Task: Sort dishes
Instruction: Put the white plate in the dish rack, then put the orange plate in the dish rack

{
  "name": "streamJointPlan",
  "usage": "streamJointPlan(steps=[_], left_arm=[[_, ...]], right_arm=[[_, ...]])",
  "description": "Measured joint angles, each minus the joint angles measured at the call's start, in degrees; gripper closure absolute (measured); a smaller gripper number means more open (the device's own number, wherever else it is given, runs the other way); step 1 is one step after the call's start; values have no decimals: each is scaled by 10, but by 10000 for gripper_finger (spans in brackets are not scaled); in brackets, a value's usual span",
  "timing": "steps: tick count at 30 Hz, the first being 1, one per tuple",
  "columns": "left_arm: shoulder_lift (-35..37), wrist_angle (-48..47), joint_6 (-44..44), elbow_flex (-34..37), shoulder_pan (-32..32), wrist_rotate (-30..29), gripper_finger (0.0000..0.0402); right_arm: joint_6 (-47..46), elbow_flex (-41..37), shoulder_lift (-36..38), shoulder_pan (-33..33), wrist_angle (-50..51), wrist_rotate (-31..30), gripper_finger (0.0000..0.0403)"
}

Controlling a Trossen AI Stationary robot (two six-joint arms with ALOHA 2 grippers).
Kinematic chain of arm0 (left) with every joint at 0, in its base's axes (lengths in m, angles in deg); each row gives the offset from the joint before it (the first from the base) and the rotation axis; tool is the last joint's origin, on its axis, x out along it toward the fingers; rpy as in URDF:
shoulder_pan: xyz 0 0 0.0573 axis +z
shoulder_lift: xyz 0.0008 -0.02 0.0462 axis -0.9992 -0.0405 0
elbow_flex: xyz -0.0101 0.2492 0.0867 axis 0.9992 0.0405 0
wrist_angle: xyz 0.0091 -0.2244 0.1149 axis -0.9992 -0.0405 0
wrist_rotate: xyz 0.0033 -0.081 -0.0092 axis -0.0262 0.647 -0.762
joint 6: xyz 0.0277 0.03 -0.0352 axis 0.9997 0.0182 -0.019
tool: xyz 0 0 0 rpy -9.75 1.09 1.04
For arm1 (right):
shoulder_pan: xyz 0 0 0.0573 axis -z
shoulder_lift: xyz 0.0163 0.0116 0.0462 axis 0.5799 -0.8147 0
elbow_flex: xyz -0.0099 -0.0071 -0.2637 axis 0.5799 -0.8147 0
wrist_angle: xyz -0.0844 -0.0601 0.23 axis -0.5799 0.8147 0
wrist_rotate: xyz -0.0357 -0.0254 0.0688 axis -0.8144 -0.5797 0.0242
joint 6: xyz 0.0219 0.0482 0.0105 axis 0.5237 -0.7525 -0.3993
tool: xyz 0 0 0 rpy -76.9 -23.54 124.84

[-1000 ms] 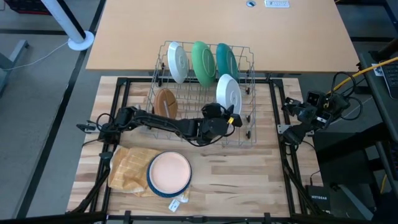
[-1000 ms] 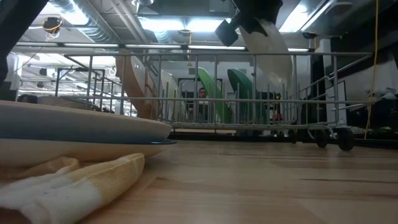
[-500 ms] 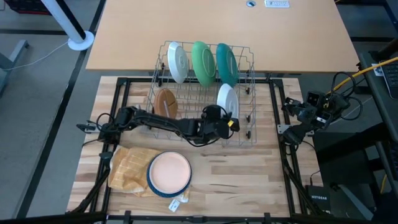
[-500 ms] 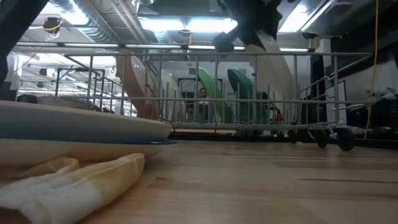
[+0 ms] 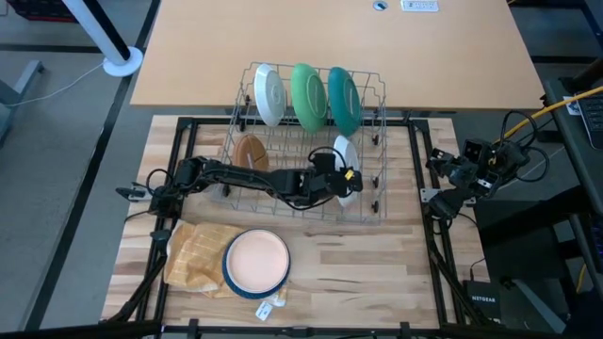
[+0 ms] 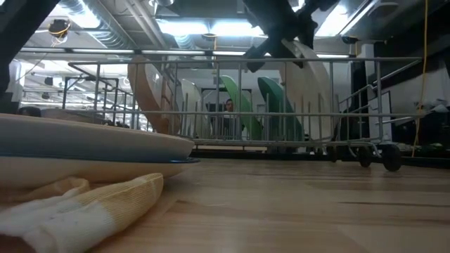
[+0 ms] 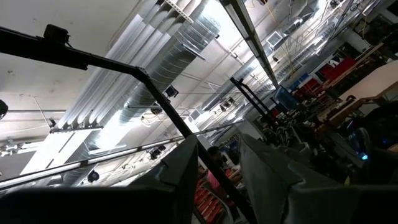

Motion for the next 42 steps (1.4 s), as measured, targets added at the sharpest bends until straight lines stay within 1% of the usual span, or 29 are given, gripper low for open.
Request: streamJointPlan(steps=[3,5,12,14,16,18,20,29,34,38,42], left_arm=[[0,0,31,0,0,4,305],[0,-1,49,0,-1,6,292],[-1,-7,66,1,-1,10,208],[3,-11,91,1,-1,21,191],[8,-14,140,1,-1,44,180],[18,-32,191,2,-1,65,174],[33,-55,217,2,-1,75,173],[96,-189,249,2,0,80,172],[130,-245,266,2,-2,104,172],[163,-278,268,2,-3,153,172],[192,-329,267,2,-6,255,172]], right_arm=[[0,0,0,0,0,0,282],[0,0,0,0,0,0,282],[0,0,0,0,0,0,282],[0,0,0,0,0,1,282],[0,0,0,0,0,2,282],[0,0,0,0,0,1,282],[0,0,0,0,0,2,281],[0,0,0,0,16,2,282],[0,0,0,0,24,2,282],[0,0,0,0,27,2,282],[-1,0,-1,0,35,2,282]])
